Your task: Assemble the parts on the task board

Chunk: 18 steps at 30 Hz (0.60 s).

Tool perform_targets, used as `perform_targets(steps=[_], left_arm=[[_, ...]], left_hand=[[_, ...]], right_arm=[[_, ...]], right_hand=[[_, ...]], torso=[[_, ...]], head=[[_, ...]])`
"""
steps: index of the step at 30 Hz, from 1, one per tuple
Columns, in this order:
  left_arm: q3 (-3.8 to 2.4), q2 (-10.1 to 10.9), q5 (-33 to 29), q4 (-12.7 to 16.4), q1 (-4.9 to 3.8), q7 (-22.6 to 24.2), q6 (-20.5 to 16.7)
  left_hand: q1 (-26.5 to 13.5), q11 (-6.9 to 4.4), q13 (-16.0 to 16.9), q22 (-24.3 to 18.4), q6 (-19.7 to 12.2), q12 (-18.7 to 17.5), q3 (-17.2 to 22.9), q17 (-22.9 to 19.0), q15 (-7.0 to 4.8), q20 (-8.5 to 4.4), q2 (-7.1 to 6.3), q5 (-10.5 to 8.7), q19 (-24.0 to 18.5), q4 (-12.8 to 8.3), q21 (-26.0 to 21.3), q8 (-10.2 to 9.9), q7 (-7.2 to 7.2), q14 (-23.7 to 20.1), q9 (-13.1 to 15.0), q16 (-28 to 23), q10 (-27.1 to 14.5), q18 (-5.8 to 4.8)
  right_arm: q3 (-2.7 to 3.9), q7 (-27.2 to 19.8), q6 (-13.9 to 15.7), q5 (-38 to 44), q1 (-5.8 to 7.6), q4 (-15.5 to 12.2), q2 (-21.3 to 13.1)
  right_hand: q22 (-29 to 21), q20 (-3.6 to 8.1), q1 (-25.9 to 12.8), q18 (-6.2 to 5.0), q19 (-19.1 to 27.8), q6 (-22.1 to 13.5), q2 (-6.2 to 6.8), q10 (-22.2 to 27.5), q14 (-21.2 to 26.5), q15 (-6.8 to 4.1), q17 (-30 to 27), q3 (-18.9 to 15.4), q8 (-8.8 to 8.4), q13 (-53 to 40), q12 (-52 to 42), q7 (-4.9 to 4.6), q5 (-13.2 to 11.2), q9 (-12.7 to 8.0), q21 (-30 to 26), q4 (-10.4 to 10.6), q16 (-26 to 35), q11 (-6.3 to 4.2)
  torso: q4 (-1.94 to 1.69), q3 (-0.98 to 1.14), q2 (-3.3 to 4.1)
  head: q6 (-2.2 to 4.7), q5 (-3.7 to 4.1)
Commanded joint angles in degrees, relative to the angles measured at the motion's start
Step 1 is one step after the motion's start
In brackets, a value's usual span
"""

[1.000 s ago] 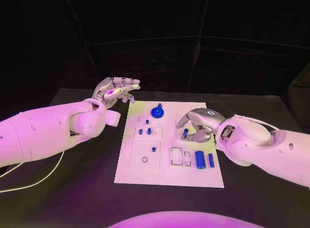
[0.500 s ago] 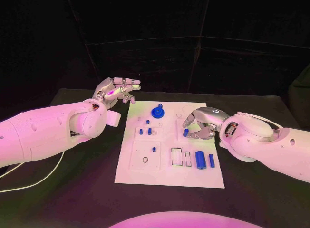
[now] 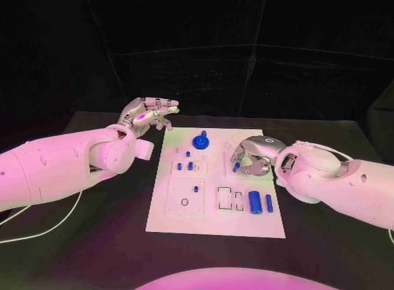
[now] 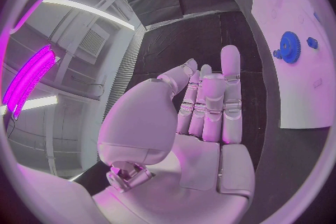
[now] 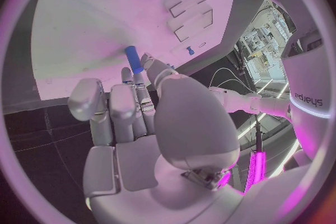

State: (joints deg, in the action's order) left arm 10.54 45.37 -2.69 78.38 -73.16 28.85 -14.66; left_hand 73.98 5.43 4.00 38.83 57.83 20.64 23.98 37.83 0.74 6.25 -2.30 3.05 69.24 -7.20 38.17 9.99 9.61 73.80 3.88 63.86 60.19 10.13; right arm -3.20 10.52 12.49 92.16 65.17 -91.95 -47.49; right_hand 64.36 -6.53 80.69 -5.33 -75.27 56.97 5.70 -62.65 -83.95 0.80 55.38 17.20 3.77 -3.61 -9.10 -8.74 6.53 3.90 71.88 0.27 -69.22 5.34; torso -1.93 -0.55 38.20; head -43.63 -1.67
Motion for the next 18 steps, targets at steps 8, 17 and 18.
perform_targets(steps=[8,17,18], left_arm=[[-0.04,0.0,-0.1,0.1,-0.08,0.1,0.7],[-0.04,0.1,-0.1,0.1,-0.08,0.1,0.7],[-0.04,0.1,-0.1,0.1,-0.08,0.1,0.7]], left_hand=[[0.2,0.13,-0.1,-0.1,-0.2,0.2,-0.1,0.0,-0.12,0.02,-0.17,-0.16,-0.3,-0.2,-0.2,0.0,0.15,-0.4,-0.1,-0.3,-0.4,0.32],[0.1,0.16,-0.1,-0.1,-0.2,0.2,-0.1,-0.1,-0.10,0.03,-0.15,-0.16,-0.3,-0.1,-0.2,0.0,0.17,-0.4,-0.1,-0.3,-0.5,0.32],[0.1,0.16,-0.1,-0.1,-0.2,0.2,-0.1,-0.1,-0.10,0.03,-0.15,-0.16,-0.3,-0.1,-0.2,0.0,0.17,-0.4,-0.1,-0.3,-0.5,0.32]], right_arm=[[0.04,0.9,-3.2,1.6,0.10,0.5,0.3],[0.04,0.2,-2.6,1.5,0.08,0.4,0.8],[0.04,0.1,-2.4,1.4,0.08,0.4,0.8]], right_hand=[[0.6,0.20,0.2,-0.42,-0.7,0.9,0.06,-1.5,-0.6,-0.64,0.5,1.3,0.20,0.1,0.2,0.01,-0.4,0.1,0.6,0.1,-0.6,-0.27],[2.6,0.44,-0.1,0.00,-1.8,3.0,-0.06,-3.7,-1.0,-0.86,1.9,3.3,0.76,0.0,0.6,0.01,-0.7,0.3,2.0,0.4,-1.8,-0.51],[3.0,0.49,-0.2,0.09,-2.1,3.4,-0.09,-4.2,-1.1,-0.92,2.2,3.6,0.90,0.0,0.7,0.06,-0.8,0.4,2.3,0.5,-2.0,-0.60]], torso=[[-0.06,-0.05,-0.07],[-0.04,-0.06,-0.02],[-0.03,-0.05,-0.03]], head=[[-0.14,0.07],[-0.29,0.03],[-0.31,0.03]])
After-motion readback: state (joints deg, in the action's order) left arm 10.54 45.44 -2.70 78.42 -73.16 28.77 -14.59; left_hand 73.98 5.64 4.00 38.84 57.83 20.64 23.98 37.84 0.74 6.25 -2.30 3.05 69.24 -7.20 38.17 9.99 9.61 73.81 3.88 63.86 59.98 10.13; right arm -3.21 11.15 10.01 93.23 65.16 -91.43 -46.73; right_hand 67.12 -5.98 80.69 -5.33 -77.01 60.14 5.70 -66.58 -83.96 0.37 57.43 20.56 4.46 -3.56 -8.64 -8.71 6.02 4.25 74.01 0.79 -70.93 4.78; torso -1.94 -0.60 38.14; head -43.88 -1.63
